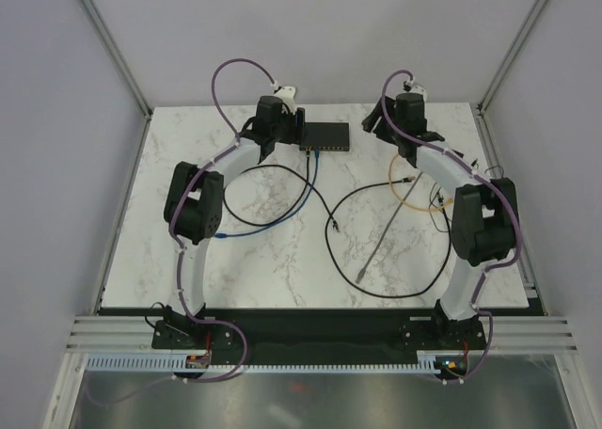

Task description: Pull the plug from the switch port

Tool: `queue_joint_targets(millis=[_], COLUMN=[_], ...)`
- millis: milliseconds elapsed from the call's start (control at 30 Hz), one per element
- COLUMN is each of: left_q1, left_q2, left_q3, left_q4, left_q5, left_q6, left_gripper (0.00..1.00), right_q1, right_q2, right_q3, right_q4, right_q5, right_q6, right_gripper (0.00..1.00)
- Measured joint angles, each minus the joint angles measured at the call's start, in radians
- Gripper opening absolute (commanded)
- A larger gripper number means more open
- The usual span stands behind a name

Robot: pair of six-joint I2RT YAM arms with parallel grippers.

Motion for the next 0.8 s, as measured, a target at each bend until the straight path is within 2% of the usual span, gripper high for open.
queue_joint_targets(millis=[167, 300, 467, 800], left_q1=[-0.006, -0.009, -0.011, -0.015], left_q2=[0.040, 0.080, 0.120, 0.151], left_q3=[0.061, 0.115, 0.159, 0.213], left_q4=[-0.042, -0.101, -0.153, -0.211], left_q5=[-0.003, -0.003, -0.003, -0.003], left_q6=[0.015, 0.031, 0.040, 0.066], left_gripper=[0.62, 0.61, 0.61, 0.60], right_q1=[0.068, 0.093, 0.110, 0.143], right_q2=[0.198, 0.330, 0.438, 0.550], right_q3=[0.007, -0.045, -0.047, 0.007], right_q4=[0.210, 0.380, 0.539, 0.702], right_q5=[-0.198, -0.285, -0.321, -0.327], right_q6=[0.150, 0.281, 0.385, 0.504], right_gripper=[0.61, 0.57, 0.52, 0.41])
